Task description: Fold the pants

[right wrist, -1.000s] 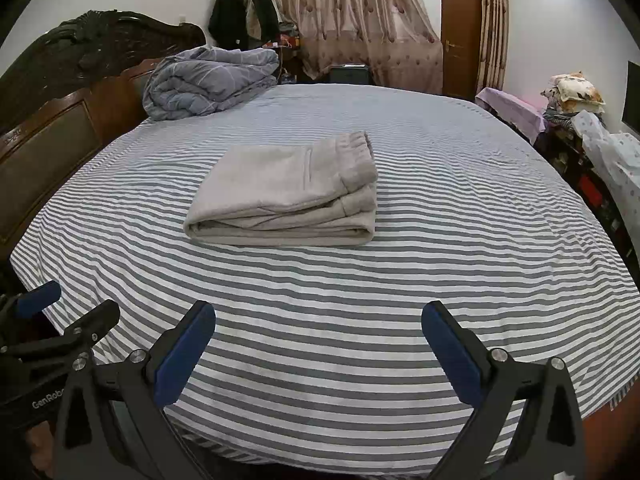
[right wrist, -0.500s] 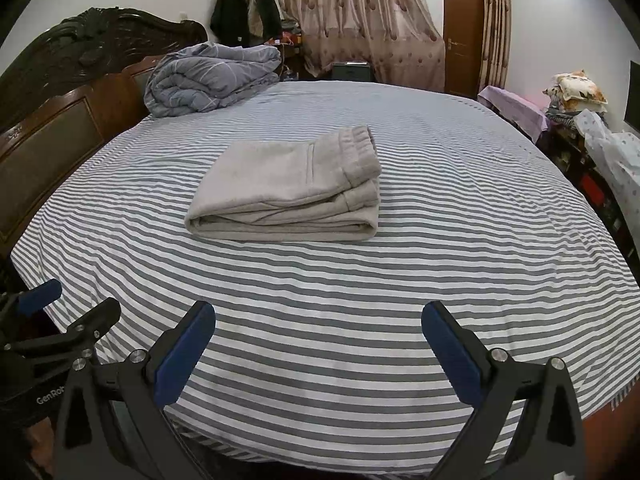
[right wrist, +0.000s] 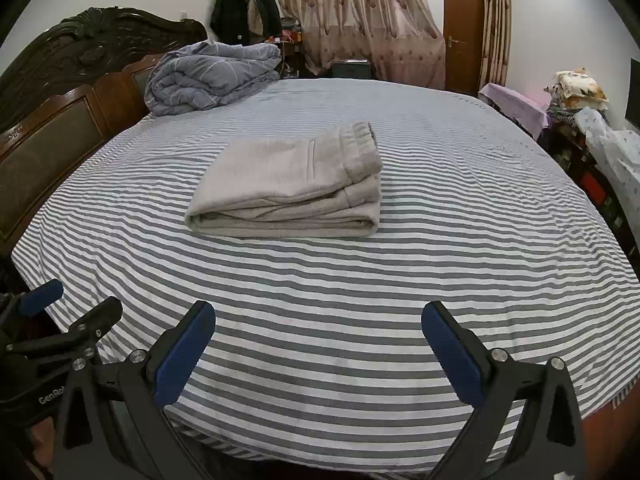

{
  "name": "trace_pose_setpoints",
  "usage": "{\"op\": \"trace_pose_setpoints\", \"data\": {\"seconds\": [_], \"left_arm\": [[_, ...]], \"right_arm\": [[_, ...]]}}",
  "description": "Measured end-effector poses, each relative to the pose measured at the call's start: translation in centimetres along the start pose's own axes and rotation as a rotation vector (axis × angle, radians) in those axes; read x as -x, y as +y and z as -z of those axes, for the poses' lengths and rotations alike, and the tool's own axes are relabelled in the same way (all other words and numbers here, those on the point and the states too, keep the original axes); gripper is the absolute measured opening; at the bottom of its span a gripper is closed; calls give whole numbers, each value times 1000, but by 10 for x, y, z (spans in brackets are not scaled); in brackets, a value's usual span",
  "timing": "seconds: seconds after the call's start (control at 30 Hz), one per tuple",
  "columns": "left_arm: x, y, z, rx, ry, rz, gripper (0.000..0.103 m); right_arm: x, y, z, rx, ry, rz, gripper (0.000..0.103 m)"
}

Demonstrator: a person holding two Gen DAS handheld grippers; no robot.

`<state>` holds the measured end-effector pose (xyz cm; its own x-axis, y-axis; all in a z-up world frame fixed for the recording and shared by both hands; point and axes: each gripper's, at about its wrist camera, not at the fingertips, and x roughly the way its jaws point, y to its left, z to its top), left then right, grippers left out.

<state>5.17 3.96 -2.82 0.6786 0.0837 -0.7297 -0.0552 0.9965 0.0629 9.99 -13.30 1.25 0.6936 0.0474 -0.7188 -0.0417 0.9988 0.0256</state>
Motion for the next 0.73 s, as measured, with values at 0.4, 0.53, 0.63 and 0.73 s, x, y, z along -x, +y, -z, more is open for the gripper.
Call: {"op": "trace_pose_setpoints", "data": {"seconds": [0.4, 0.53, 0.63, 0.73], "left_arm": [[0, -4, 2, -4, 1, -3, 87], [1, -5, 3, -2, 2, -1, 87], [1, -6, 4, -5, 1, 2, 87], [2, -6, 3, -6, -2, 2, 87]], "right_arm": [[-2, -2, 5, -7, 8, -4, 102], [-4, -2, 6, -7, 12, -6, 102], [-5, -3, 6, -9, 14, -8, 102], [-5, -3, 6, -9, 13, -7, 102]]}}
